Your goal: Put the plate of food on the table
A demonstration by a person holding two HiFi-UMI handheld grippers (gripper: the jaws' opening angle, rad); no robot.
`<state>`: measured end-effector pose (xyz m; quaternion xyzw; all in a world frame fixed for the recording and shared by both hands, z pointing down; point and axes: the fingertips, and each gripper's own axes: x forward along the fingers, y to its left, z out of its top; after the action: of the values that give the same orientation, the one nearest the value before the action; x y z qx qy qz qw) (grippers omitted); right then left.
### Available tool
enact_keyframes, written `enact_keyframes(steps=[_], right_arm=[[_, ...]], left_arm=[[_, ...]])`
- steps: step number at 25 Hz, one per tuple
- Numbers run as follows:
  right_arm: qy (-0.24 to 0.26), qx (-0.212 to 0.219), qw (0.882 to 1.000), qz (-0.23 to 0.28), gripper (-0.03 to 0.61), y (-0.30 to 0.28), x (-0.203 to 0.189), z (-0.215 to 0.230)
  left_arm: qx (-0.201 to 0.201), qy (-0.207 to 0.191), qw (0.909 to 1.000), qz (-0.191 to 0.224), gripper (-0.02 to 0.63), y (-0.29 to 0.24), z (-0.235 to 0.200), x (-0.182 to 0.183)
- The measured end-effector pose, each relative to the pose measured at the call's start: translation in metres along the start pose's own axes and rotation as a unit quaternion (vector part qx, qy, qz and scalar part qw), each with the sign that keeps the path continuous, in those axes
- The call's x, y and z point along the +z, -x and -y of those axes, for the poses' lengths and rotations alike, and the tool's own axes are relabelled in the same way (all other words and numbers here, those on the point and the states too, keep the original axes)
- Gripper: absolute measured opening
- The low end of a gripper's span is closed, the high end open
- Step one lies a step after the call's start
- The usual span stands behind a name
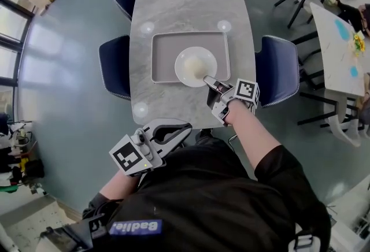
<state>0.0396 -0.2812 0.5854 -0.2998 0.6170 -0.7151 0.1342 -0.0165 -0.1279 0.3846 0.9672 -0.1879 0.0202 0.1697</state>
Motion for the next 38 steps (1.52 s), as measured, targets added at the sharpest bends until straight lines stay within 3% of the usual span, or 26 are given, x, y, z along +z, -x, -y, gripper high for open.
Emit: enact_keyframes(steps=[15,38], right_arm=[[-0.029,-0.016,0.999,-0.014,0.021,-0.073,0.056,0.048],[-0.046,-0.090,0.995,-0.022,0.021,-0.125,0.080,0.121]], left_arm=[[0.038,0.033,0.9987,-0.007,0.005,-0.026,-0.046,-0.003],[0.090,0.076,0.9930,-0.010,0.005,-0.018,-0.082,-0.018]])
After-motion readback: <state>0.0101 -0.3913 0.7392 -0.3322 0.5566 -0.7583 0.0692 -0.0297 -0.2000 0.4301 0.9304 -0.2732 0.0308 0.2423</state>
